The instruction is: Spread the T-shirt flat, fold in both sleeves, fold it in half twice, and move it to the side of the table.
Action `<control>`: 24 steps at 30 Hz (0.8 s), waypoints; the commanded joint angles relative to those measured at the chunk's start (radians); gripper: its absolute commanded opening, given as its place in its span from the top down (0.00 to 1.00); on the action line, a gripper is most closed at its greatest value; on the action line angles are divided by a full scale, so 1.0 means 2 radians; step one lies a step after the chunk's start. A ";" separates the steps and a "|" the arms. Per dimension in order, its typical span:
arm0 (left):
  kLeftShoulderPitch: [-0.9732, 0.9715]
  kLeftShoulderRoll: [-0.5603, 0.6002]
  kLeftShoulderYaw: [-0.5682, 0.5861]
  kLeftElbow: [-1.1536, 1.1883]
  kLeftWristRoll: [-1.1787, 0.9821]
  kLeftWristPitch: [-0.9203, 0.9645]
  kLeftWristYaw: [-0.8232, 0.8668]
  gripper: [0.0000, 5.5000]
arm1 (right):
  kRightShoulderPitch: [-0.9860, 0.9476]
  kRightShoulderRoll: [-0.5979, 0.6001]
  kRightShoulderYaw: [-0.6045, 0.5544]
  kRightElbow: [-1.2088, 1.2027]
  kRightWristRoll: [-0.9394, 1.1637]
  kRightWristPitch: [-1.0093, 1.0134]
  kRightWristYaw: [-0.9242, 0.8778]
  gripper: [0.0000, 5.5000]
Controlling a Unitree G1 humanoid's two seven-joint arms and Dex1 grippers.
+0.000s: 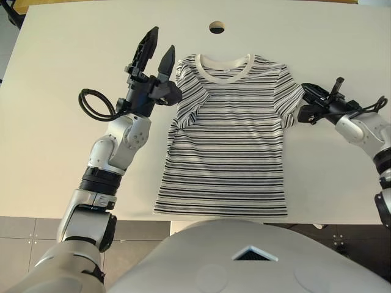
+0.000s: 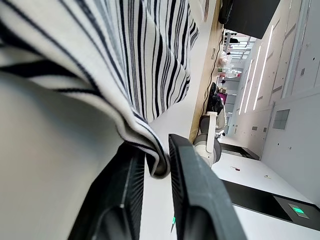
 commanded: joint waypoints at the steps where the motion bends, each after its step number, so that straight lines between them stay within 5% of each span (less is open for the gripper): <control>1: 0.014 -0.001 0.001 -0.018 0.000 0.004 -0.015 0.52 | 0.036 0.012 0.019 0.017 -0.006 0.001 0.010 0.97; 24: 0.032 -0.004 0.003 -0.026 0.001 0.006 -0.019 0.52 | 0.094 0.022 -0.069 -0.188 0.066 0.017 -0.013 0.98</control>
